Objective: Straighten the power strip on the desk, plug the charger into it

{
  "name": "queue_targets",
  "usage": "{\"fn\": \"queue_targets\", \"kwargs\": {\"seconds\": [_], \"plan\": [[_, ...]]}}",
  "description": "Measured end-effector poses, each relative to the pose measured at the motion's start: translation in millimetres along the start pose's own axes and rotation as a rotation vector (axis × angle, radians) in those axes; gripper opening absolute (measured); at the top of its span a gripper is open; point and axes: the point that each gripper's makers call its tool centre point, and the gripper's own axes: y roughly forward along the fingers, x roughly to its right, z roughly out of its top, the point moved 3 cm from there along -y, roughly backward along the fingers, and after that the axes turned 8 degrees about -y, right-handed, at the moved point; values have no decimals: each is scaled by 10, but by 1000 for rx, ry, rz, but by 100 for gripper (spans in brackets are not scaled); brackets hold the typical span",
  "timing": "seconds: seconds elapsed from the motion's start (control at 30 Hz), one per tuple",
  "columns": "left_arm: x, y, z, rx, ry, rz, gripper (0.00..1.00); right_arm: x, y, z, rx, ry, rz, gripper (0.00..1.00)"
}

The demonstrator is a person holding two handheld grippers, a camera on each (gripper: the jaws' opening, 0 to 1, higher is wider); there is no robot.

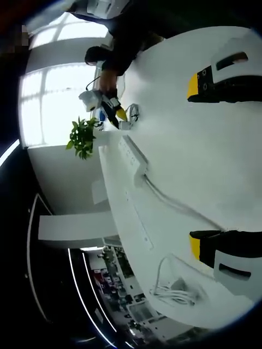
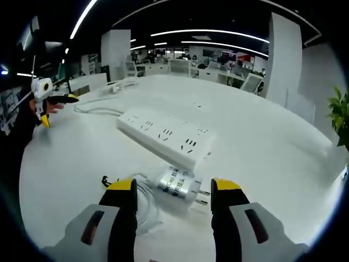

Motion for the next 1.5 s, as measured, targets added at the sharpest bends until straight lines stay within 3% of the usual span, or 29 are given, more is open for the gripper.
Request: {"fn": "queue_targets", "kwargs": {"seconds": [0.5,0.93,1.5], "plan": [[-13,2,-15,5,-5,-1,99,15,64,-5,-2,1,-7,52],[-48,-6,-10,23,-15,9,99,7,113,-15,-8,24,-38,38],[-87,-22,-19,23,-17,19,99,-10,145,-16,6,1,-15,38]]}}
